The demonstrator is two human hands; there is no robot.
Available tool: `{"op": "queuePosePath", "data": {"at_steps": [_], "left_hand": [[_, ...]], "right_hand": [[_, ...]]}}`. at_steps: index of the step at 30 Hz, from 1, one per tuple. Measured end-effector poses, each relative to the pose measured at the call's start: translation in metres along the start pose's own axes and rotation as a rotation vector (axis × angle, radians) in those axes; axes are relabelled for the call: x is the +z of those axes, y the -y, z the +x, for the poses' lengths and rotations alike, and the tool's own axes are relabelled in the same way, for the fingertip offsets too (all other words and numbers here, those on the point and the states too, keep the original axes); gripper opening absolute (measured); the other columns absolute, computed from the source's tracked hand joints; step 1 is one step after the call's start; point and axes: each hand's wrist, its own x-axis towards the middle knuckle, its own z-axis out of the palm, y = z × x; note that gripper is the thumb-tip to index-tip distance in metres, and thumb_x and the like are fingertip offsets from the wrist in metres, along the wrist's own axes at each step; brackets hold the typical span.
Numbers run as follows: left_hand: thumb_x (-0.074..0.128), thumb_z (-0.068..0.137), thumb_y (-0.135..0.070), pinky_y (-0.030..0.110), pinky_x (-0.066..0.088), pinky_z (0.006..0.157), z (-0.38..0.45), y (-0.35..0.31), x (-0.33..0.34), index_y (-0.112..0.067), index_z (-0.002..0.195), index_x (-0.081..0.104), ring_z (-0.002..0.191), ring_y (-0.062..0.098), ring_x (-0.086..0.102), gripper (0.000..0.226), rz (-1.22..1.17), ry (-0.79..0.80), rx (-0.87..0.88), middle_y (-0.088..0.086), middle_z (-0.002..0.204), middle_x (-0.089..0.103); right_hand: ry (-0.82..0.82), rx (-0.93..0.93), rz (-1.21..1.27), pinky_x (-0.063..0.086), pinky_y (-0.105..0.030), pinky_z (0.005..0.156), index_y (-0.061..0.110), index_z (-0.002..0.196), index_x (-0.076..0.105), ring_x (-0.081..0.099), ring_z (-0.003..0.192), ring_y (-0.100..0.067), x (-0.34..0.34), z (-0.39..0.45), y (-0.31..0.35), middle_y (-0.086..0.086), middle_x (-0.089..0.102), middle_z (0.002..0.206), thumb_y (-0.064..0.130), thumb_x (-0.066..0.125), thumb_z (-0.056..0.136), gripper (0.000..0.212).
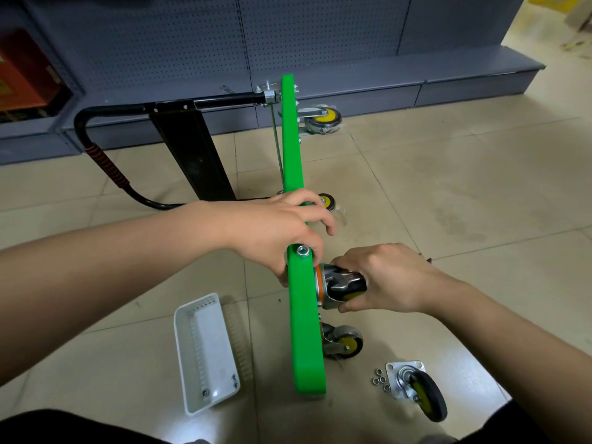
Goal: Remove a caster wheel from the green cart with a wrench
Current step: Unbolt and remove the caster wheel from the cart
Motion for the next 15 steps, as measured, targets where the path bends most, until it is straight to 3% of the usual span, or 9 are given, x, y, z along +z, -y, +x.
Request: {"op": "queuePosePath", "data": {"at_steps": [7, 11, 13, 15], "left_hand": [[0.09, 0.063, -0.047, 0.056, 0.016, 0.122, 0.008, 0.002, -0.003, -0.041, 0.099, 0.068, 0.15, 0.014, -0.007, 0.043, -0.079, 0.092, -0.077, -0.027, 0.151, 0.023], [0.09, 0.063, -0.046, 0.056, 0.013, 0.123, 0.007, 0.003, -0.003, -0.041, 0.098, 0.069, 0.151, 0.016, -0.009, 0.042, -0.09, 0.085, -0.079, -0.025, 0.152, 0.023], [0.09, 0.063, -0.047, 0.057, 0.014, 0.123, 0.008, 0.003, -0.003, -0.042, 0.098, 0.069, 0.151, 0.016, -0.009, 0.042, -0.089, 0.086, -0.084, -0.024, 0.15, 0.024], [0.089, 0.063, -0.048, 0.057, 0.016, 0.122, 0.007, 0.004, -0.002, -0.041, 0.099, 0.069, 0.15, 0.016, -0.007, 0.043, -0.085, 0.076, -0.081, -0.023, 0.147, 0.024]], "right_hand": [[0.061, 0.043, 0.006, 0.045, -0.032, 0.065, 0.036, 0.11, 0.058, 0.059, 0.088, -0.011, -0.006, 0.0, 0.004, 0.014, 0.062, 0.097, 0.074, 0.068, 0.072, 0.054], [0.115, 0.115, 0.085, 0.054, -0.039, 0.077, 0.029, 0.117, 0.063, 0.062, 0.095, -0.014, -0.025, -0.005, -0.006, 0.009, 0.068, 0.101, 0.082, 0.059, 0.066, 0.074], [-0.001, 0.099, 0.139, 0.053, -0.038, 0.076, 0.03, 0.108, 0.071, 0.063, 0.09, -0.01, -0.034, -0.011, -0.009, 0.009, 0.07, 0.097, 0.072, 0.061, 0.076, 0.054], [-0.248, 0.053, 0.303, 0.052, -0.032, 0.07, 0.028, 0.091, 0.075, 0.064, 0.075, -0.006, -0.036, -0.014, 0.0, 0.01, 0.07, 0.082, 0.054, 0.069, 0.085, 0.028]]}}
